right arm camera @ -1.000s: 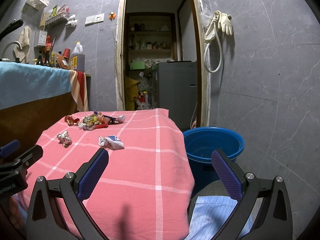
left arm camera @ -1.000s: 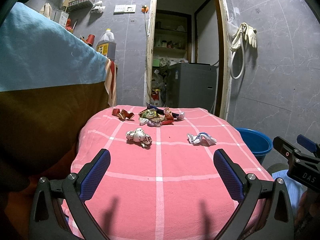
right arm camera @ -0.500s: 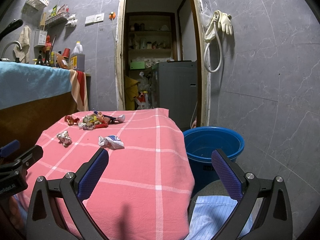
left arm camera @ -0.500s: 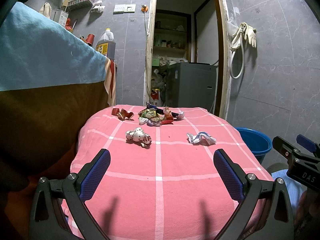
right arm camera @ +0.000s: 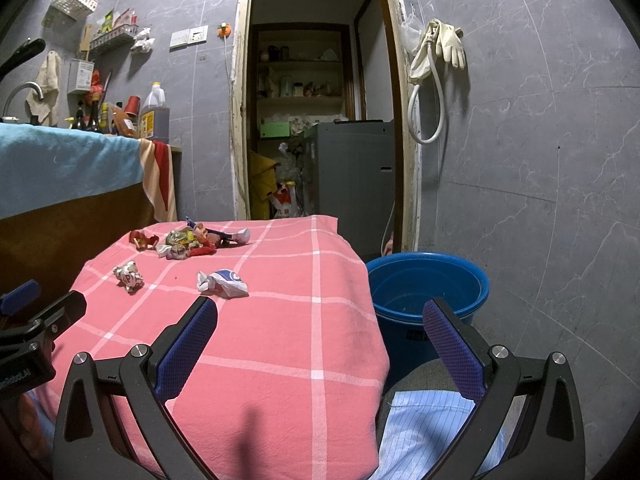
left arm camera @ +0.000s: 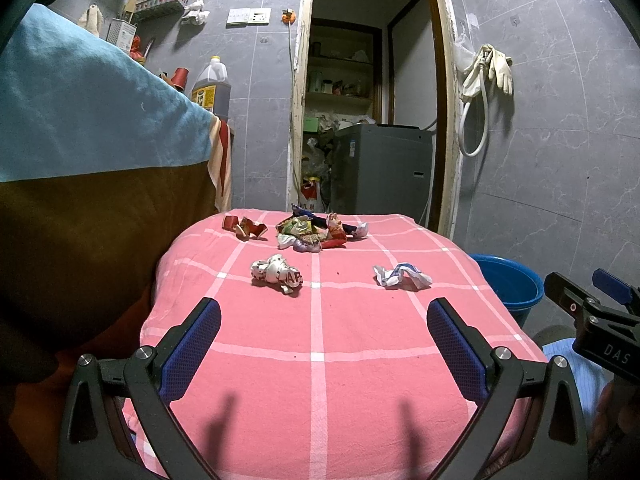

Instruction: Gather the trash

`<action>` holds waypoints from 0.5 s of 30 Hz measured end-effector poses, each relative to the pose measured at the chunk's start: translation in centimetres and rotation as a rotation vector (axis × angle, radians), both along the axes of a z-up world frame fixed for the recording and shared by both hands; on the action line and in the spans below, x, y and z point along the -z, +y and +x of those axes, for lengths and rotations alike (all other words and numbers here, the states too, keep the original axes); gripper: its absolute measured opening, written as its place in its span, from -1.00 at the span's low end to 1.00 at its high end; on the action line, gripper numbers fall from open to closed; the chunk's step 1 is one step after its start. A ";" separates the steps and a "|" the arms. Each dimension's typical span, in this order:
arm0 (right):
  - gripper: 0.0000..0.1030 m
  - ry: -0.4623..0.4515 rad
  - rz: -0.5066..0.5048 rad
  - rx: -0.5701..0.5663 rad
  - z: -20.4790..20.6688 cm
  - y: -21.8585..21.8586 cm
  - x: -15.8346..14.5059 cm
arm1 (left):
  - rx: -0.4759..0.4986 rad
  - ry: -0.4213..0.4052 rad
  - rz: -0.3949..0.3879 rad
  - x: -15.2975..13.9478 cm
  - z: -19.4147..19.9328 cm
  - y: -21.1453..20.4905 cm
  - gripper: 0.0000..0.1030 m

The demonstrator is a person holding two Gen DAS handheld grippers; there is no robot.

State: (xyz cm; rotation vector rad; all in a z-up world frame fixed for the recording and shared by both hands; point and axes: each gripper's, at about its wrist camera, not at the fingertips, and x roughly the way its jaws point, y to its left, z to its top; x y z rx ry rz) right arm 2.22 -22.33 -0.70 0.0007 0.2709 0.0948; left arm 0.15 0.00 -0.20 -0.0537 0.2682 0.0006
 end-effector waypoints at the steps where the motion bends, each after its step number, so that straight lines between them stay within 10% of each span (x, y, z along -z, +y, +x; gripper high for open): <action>1: 1.00 0.000 0.000 0.000 0.0 0.0 0.0 | 0.001 0.000 0.000 0.0 0.0 0.0 0.96; 15: 1.00 0.003 0.013 -0.016 0.2 0.1 -0.2 | -0.037 -0.005 -0.027 -0.4 -0.2 0.5 0.96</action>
